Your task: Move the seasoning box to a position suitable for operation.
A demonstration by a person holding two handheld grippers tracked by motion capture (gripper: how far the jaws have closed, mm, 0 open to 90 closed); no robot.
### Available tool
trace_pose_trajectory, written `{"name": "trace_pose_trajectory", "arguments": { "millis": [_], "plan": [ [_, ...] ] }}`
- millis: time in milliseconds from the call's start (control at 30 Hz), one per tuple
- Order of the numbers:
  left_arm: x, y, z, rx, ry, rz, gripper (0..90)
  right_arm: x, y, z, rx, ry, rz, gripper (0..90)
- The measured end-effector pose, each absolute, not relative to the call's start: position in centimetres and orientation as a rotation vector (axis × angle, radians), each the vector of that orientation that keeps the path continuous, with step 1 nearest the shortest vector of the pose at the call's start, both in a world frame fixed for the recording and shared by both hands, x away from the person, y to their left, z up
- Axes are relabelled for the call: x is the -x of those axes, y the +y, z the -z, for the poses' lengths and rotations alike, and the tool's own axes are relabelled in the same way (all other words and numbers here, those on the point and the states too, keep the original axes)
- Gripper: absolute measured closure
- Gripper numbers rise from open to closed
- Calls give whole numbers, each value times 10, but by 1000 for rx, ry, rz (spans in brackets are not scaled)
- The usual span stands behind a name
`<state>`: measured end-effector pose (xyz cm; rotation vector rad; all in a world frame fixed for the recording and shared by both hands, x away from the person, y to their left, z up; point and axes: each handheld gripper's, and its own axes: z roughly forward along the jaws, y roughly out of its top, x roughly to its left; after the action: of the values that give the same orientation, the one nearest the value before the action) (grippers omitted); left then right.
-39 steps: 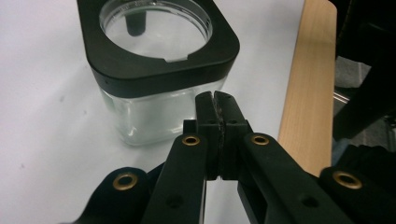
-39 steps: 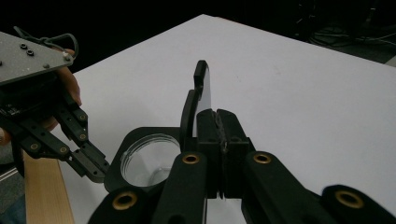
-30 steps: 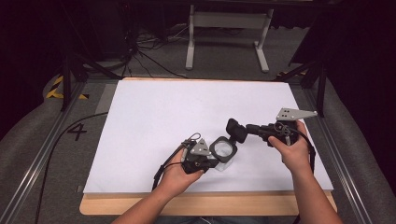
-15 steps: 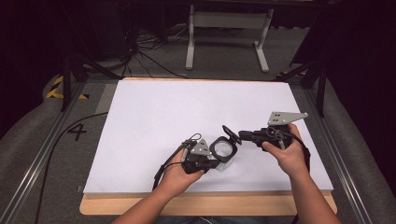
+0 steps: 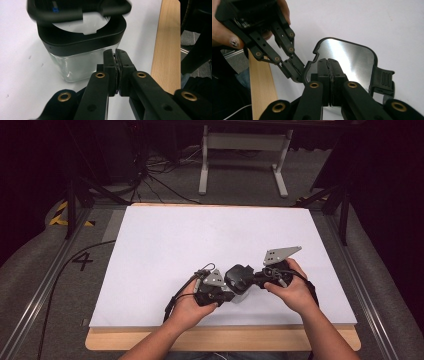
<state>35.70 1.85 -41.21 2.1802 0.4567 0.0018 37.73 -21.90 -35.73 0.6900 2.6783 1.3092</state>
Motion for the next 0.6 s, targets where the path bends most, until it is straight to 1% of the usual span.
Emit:
{"name": "trace_pose_trajectory", "arguments": {
  "millis": [167,433,533,567,600],
  "plan": [
    [-359,20,412,-2172,468,10,884,-378,-215,362,-691,2695,-1291,900],
    [-360,25,409,-2170,485,20,893,-375,-220,356,-691,2656,-1313,900],
    [-365,37,403,-2137,533,45,881,-375,-226,352,-708,2630,-1324,900],
    [-372,47,398,-2112,560,76,884,-375,-236,349,-741,2600,-1331,900],
    [-374,52,395,-2108,581,68,888,-375,-240,348,-757,2590,-1330,900]
  ]
}}
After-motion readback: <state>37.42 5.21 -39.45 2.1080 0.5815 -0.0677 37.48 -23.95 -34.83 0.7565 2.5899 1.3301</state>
